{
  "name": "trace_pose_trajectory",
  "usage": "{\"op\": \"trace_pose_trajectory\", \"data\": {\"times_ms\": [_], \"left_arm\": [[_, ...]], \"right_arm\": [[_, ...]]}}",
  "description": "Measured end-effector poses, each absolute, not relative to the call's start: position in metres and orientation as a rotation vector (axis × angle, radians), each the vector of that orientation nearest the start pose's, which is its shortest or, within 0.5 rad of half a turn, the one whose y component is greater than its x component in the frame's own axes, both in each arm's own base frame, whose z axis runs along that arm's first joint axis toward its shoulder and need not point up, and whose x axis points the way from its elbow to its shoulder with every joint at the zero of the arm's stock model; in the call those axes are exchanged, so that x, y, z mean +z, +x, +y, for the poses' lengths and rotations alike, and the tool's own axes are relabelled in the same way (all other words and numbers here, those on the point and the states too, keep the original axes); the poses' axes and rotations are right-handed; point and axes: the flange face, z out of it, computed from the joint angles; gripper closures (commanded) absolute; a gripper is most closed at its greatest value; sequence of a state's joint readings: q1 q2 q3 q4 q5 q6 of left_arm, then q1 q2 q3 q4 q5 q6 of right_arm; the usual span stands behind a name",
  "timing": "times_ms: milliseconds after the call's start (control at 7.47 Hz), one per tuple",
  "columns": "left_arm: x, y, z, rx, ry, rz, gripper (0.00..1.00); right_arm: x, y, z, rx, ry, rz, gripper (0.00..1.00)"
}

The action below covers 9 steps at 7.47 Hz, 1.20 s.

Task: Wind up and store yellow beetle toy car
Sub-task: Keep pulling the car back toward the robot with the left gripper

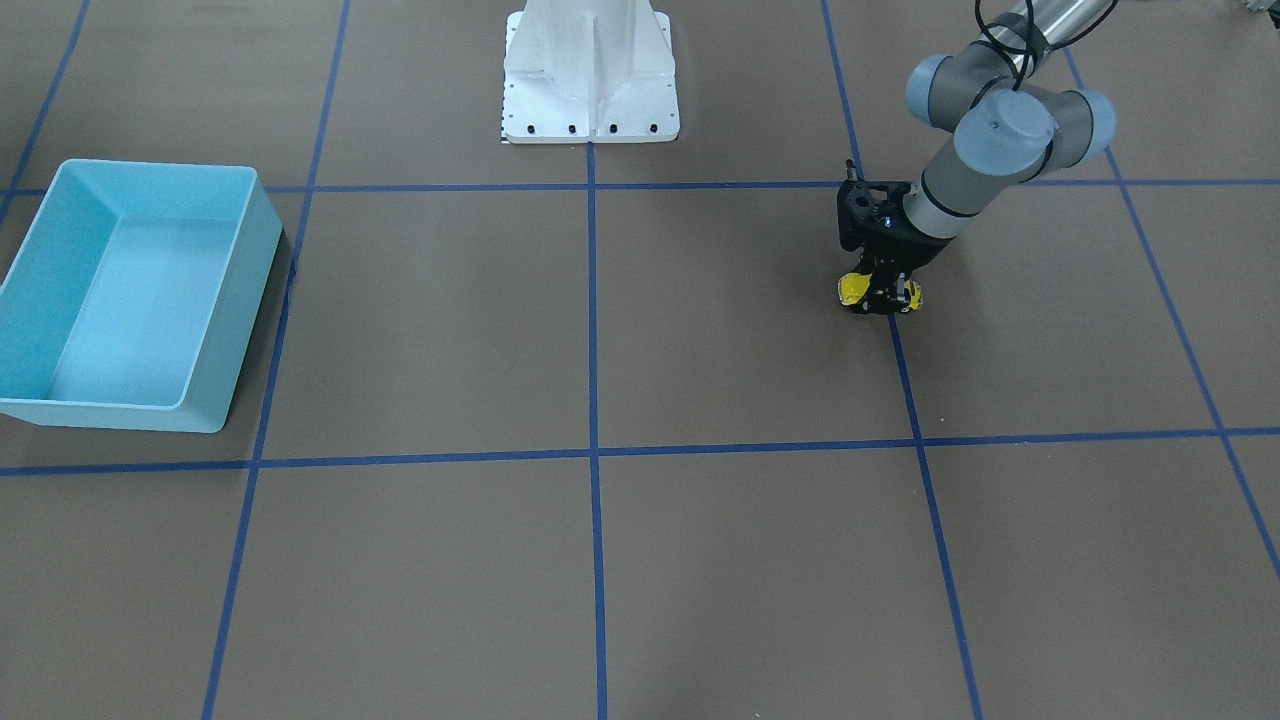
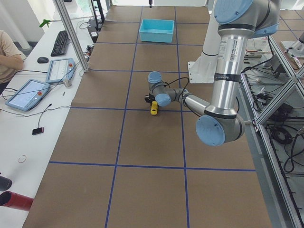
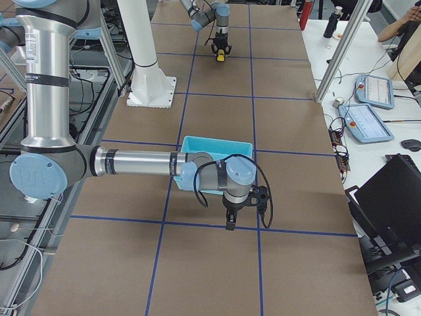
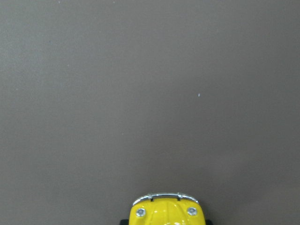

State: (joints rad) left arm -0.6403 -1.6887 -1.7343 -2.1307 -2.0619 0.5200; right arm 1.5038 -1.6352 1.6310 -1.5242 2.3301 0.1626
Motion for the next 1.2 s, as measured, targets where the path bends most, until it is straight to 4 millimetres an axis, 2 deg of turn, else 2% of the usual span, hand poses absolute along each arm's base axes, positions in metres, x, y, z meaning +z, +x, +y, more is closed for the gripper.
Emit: {"op": "trace_pose_trajectory", "data": {"times_ms": [1204], "left_arm": [[0.475, 0.382, -0.394, 1.537, 0.813, 0.711, 0.98]], "right_arm": [[0.655, 0.029, -0.471, 0.066, -0.05, -0.759, 0.0]]}}
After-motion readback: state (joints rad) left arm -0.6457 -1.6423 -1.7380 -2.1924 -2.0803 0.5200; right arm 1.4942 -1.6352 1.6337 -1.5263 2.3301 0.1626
